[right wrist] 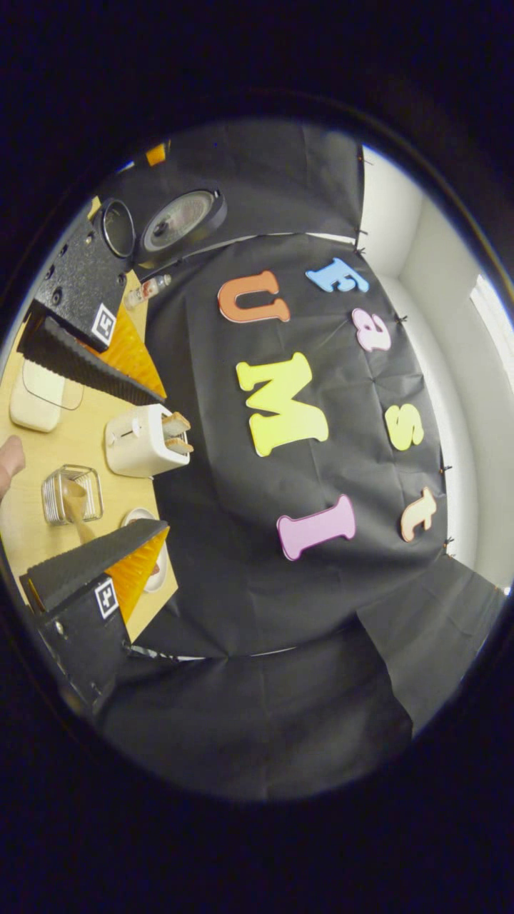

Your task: Close the left gripper, press the button to open the rice cooker; take a wooden spoon from the chopstick holder with the right hand, scoop a spoonful of rice and pour it into the rice cooker, then put the wooden spoon back into the chopstick holder.

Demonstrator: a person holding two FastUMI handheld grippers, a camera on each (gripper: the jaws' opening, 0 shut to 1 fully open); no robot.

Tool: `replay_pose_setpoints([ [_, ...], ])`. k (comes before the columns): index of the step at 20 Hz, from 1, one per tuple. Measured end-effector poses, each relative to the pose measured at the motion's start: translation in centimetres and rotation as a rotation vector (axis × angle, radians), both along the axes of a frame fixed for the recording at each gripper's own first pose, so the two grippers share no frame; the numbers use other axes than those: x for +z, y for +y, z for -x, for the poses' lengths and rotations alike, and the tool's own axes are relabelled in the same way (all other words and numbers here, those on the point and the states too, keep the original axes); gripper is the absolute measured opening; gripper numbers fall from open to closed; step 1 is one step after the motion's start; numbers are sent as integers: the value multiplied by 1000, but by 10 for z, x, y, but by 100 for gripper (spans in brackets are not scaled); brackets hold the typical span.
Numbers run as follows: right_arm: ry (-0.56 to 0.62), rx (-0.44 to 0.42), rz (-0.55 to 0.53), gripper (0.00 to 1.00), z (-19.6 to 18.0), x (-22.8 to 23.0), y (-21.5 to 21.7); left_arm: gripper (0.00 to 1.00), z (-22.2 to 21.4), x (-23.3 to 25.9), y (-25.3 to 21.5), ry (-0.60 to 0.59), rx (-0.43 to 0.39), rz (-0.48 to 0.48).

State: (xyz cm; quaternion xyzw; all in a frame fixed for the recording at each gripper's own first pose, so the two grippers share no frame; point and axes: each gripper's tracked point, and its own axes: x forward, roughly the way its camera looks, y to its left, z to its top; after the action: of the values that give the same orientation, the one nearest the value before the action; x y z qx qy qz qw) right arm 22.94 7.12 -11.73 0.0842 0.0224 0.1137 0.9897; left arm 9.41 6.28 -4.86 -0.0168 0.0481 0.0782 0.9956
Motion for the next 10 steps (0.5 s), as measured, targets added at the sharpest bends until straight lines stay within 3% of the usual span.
replay_pose_setpoints([
  [3, -17, -41, 63, 100, 29, 4, 3, 96, -12, 37, 16, -54, 50, -71],
  [6, -24, -4, 102, 100, 57, 1, 26, 96, -28, 67, 8, -74, 15, -118],
  [10, 23, 37, 116, 99, 83, -22, 40, 95, -52, 110, 7, -139, -34, -106],
])
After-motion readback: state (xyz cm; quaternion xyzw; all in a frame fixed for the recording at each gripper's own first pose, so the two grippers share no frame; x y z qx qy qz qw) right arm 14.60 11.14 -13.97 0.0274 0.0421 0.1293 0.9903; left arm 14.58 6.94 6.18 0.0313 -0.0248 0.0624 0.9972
